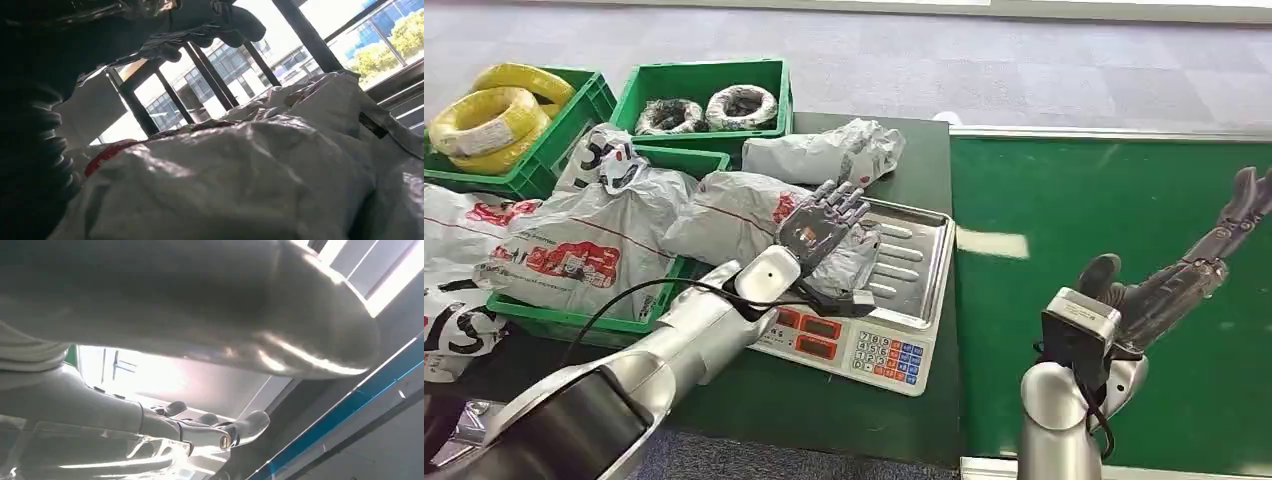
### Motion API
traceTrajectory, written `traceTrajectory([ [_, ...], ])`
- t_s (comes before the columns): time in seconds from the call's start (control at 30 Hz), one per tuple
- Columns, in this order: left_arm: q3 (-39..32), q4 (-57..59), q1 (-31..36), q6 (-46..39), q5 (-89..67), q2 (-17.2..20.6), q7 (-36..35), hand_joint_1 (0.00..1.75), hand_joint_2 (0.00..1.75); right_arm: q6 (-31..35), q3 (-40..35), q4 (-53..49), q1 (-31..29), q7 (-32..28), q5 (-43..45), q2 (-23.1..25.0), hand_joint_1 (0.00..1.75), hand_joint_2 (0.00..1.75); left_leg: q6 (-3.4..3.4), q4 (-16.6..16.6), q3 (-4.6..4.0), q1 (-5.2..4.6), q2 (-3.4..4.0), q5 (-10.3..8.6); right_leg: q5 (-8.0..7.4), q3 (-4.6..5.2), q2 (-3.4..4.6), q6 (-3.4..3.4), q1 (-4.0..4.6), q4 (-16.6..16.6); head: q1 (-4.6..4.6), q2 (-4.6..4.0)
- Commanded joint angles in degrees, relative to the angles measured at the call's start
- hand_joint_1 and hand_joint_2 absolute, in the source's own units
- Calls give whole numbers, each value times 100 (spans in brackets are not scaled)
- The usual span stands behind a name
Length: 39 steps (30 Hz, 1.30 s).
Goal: Moved the parcel from conveyor to table for the left to box.
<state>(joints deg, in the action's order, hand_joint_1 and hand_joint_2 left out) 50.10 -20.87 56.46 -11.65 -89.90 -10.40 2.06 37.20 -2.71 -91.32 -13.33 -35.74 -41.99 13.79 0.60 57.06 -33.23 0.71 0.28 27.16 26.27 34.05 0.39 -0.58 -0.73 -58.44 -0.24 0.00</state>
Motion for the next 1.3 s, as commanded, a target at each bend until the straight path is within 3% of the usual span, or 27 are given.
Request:
traceTrajectory([
  [0.03, 227, 539, -197, 429, 6, 72, 514, 0, 175, 280, 75, 409, -39, -195, 79, -174, 0, 0, -3, -13, 21, 0, 7, -1, -4, -19, 6, 2, 1, 14, 0, 0],
  [0.13, 196, 537, -247, 401, 46, 68, 586, 0, 175, 280, 57, 393, -1, -240, 73, -173, 0, 0, -4, -17, 32, -1, 10, -1, -4, -29, 9, 2, 0, 17, 0, 0],
  [0.17, 162, 526, -237, 415, 86, 72, 636, 16, 175, 280, 20, 365, 24, -237, 71, -193, 0, 0, -3, -14, 30, -2, 10, 0, -2, -27, 8, 1, -1, 12, 0, 0],
  [0.2, 123, 497, -215, 373, 135, 88, 721, 148, 175, 280, -3, 340, 45, -236, 73, -214, 0, 0, -4, -24, 37, -1, 12, -4, -8, -34, 10, 2, 0, 23, 0, 0],
  [0.23, 78, 469, -196, 313, 179, 100, 742, 157, 175, 280, -9, 328, 64, -245, 82, -224, 0, 0, -5, -29, 40, 0, 11, -7, -11, -38, 9, 3, 2, 31, 0, 0],
  [0.3, -17, 434, -132, 260, 261, 125, 734, 164, 175, 280, -16, 324, 101, -255, 93, -238, 0, 0, -5, -28, 38, 0, 8, -9, -12, -37, 6, 4, 2, 28, 0, 0],
  [1.3, -45, 413, -99, 259, 267, 171, 704, 161, 175, 280, -44, 317, 108, -241, 90, -218, 0, 0, -3, -13, 23, 1, 1, -3, -6, -25, 1, 3, 3, 14, 0, 0],
])
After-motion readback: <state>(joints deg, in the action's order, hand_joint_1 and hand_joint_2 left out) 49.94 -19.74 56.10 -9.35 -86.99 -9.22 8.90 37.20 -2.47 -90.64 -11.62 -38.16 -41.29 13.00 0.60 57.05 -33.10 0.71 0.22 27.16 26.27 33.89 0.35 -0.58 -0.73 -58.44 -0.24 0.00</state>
